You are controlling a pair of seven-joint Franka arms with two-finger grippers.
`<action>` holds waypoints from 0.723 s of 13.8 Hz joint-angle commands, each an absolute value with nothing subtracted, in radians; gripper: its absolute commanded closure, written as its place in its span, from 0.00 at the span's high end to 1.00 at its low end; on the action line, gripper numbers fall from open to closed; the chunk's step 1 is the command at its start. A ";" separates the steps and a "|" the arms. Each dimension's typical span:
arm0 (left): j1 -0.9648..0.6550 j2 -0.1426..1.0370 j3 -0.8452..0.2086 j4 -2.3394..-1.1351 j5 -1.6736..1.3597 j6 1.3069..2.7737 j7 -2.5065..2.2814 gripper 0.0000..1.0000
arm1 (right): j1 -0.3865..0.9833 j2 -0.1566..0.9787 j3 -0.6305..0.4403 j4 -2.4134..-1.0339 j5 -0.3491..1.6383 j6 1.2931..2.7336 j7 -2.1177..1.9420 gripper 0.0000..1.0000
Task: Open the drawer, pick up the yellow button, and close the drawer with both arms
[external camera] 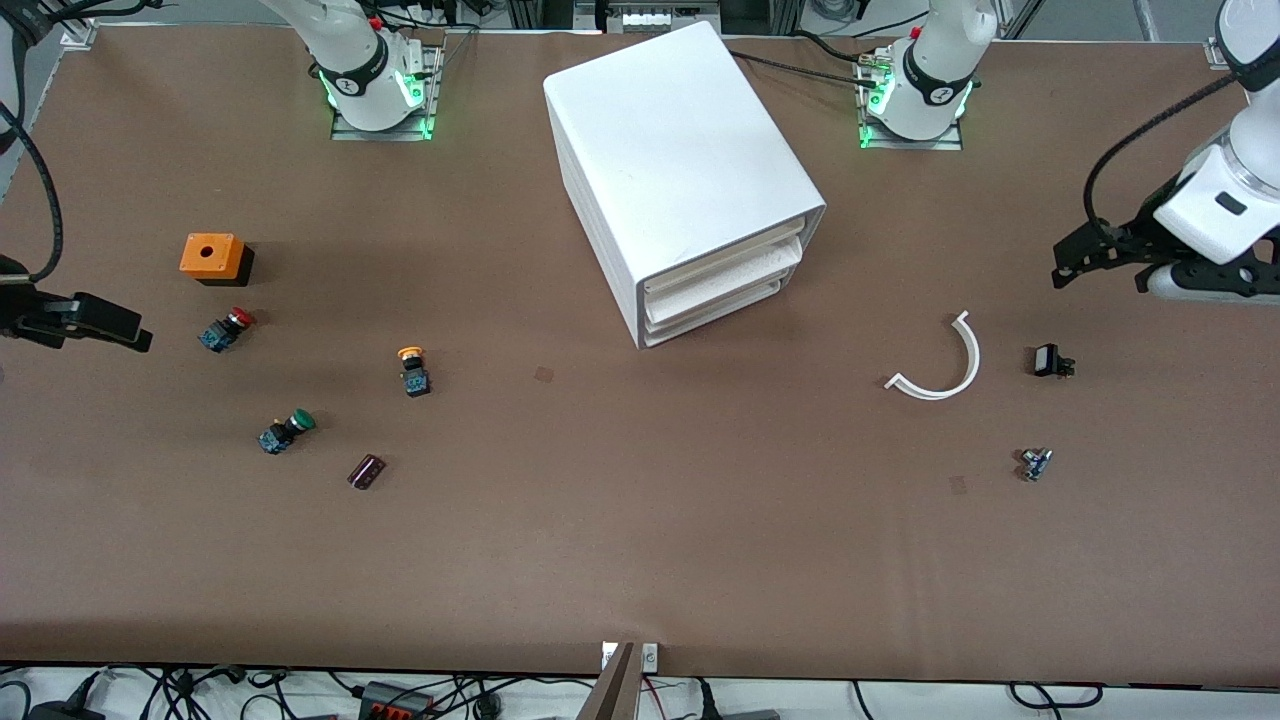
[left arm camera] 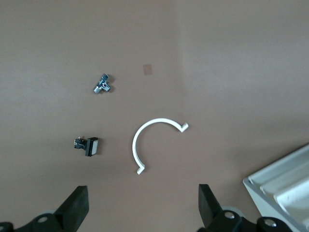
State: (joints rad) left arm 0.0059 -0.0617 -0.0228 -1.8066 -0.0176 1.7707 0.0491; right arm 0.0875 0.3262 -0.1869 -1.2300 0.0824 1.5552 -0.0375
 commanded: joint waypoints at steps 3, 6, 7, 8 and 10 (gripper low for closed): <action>-0.008 -0.066 -0.002 -1.789 -0.035 1.718 0.095 1.00 | -0.034 0.243 -0.083 -1.310 0.066 1.557 -0.057 1.00; -0.014 -0.061 -0.012 -1.752 -0.035 1.717 0.091 1.00 | -0.051 0.174 -0.031 -1.405 -0.011 1.578 -0.041 1.00; -0.017 -0.061 -0.012 -1.746 -0.034 1.717 0.092 1.00 | -0.051 0.167 -0.029 -1.417 -0.009 1.580 -0.041 1.00; -0.017 -0.061 -0.012 -1.740 -0.032 1.715 0.092 1.00 | -0.051 0.167 -0.029 -1.420 -0.009 1.577 -0.041 1.00; -0.018 -0.061 -0.014 -1.736 -0.029 1.710 0.092 1.00 | -0.048 0.166 -0.029 -1.420 -0.009 1.574 -0.041 1.00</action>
